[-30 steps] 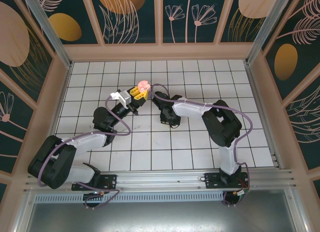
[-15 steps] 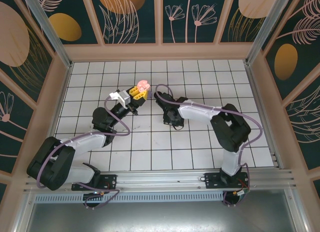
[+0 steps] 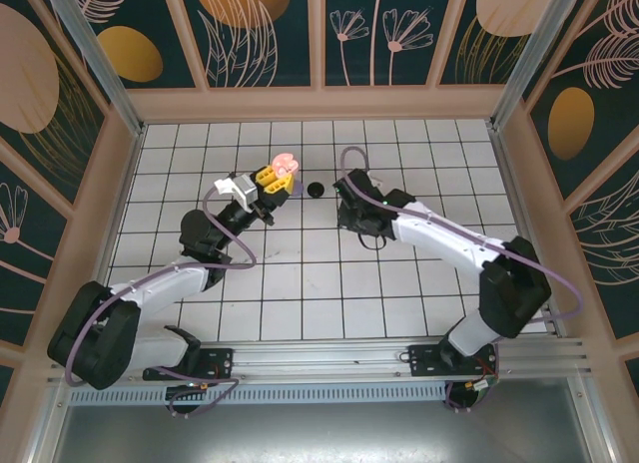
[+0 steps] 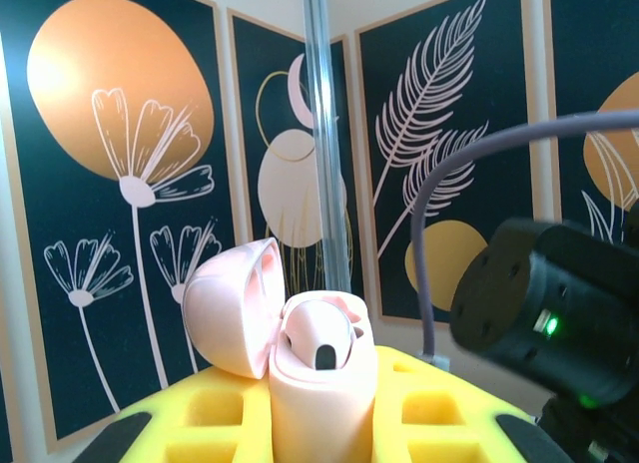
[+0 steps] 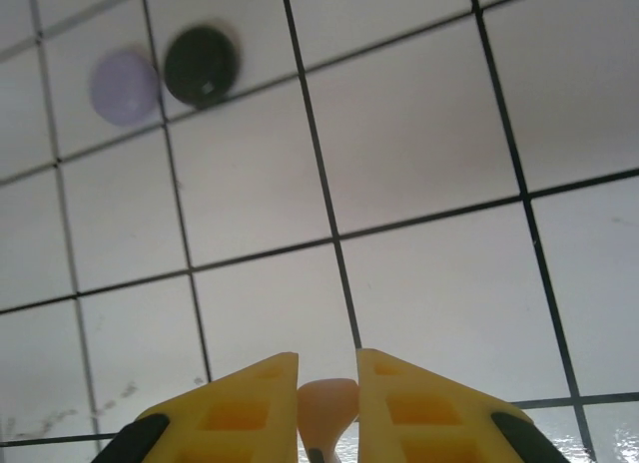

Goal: Insert the wireless bluetooth earbuds into the charging case

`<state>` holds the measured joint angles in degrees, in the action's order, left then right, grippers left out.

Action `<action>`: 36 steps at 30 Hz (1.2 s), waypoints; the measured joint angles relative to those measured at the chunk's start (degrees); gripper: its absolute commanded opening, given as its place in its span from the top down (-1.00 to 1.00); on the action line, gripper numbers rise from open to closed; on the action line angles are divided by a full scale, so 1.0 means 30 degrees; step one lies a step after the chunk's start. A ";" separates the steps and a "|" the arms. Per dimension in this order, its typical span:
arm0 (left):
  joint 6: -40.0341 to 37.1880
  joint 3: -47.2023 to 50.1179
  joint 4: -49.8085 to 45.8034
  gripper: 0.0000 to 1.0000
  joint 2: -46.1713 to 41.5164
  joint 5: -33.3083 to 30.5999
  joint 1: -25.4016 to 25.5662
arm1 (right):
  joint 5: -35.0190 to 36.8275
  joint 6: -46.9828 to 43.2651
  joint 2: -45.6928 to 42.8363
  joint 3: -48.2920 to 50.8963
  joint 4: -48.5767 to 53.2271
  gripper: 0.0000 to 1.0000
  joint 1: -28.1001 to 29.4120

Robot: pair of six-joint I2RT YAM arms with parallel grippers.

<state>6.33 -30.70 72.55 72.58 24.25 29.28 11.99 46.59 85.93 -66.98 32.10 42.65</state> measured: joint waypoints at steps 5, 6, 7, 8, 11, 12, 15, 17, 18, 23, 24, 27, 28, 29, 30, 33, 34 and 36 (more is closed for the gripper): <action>-0.0051 -0.0423 -0.1086 1.00 -0.0612 0.0342 0.0000 | 0.0073 -0.0678 -0.2259 -0.0058 -0.0255 0.65 -0.0743; -0.0080 -0.0459 -0.1290 1.00 -0.0685 0.0401 0.0000 | 0.0073 -0.0889 -0.2594 -0.0131 -0.0262 0.64 -0.0874; -0.0146 -0.0525 -0.1537 1.00 -0.0758 0.0437 0.0000 | 0.0073 -0.1086 -0.2900 -0.0284 -0.0262 0.64 -0.1013; -0.0226 -0.0605 -0.1807 1.00 -0.0801 0.0546 0.0000 | 0.0066 -0.1304 -0.3104 -0.0510 -0.0262 0.64 -0.1122; -0.0386 -0.0721 -0.2448 1.00 -0.0823 0.0780 0.0000 | 0.0058 -0.1967 -0.3410 -0.1596 -0.0277 0.64 -0.1333; -0.0459 -0.0721 -0.2667 1.00 -0.0823 0.0838 0.0000 | 0.0051 -0.2222 -0.3439 -0.2069 -0.0284 0.64 -0.1355; -0.0678 -0.0721 -0.3249 1.00 -0.0823 0.0991 0.0000 | -0.0015 -0.2936 -0.3461 -0.3541 -0.0321 0.64 -0.1362; -0.0823 -0.0721 -0.3577 1.00 -0.0823 0.1166 0.0000 | -0.0131 -0.3344 -0.3490 -0.4357 -0.0386 0.64 -0.1362; -0.0903 -0.0721 -0.3738 1.00 -0.0823 0.1268 0.0000 | -0.0211 -0.3541 -0.3504 -0.4707 -0.0466 0.64 -0.1370; -0.1093 -0.0765 -0.4284 1.00 -0.0619 0.1763 0.0000 | -0.0889 -0.4444 -0.3563 -0.5610 -0.0998 0.63 -0.1362; -0.1093 -0.0780 -0.4291 1.00 -0.0488 0.1800 0.0000 | -0.1020 -0.4568 -0.3563 -0.5661 -0.1129 0.63 -0.1362; -0.1093 -0.0896 -0.4422 1.00 0.0102 0.1989 0.0073 | -0.1392 -0.4954 -0.3592 -0.5676 -0.1464 0.63 -0.1319; -0.1093 -0.0925 -0.4437 1.00 0.0299 0.2047 0.0109 | -0.1472 -0.5049 -0.3592 -0.5676 -0.1596 0.63 -0.1290; -0.1093 -0.0954 -0.4452 1.00 0.0495 0.2149 0.0146 | -0.1530 -0.5136 -0.3599 -0.5676 -0.1778 0.63 -0.1224; -0.1093 -0.0991 -0.4466 1.00 0.0663 0.2237 0.0175 | -0.1530 -0.5275 -0.3599 -0.5676 -0.1931 0.63 -0.1151; -0.1093 -0.1399 -0.4561 1.00 0.1333 0.2368 0.0291 | -0.1530 -0.5574 -0.3599 -0.5676 -0.2412 0.62 -0.0685; -0.1093 -0.1574 -0.4561 1.00 0.1552 0.2441 0.0342 | -0.1523 -0.5727 -0.3599 -0.5668 -0.2645 0.62 -0.0459; -0.1093 -0.1931 -0.4561 1.00 0.1894 0.2608 0.0393 | -0.1515 -0.6033 -0.3606 -0.5610 -0.3213 0.62 0.0007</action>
<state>3.05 -36.49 58.87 78.26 32.08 30.46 7.44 28.49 75.11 -83.81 22.46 42.68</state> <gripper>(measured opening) 0.204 0.190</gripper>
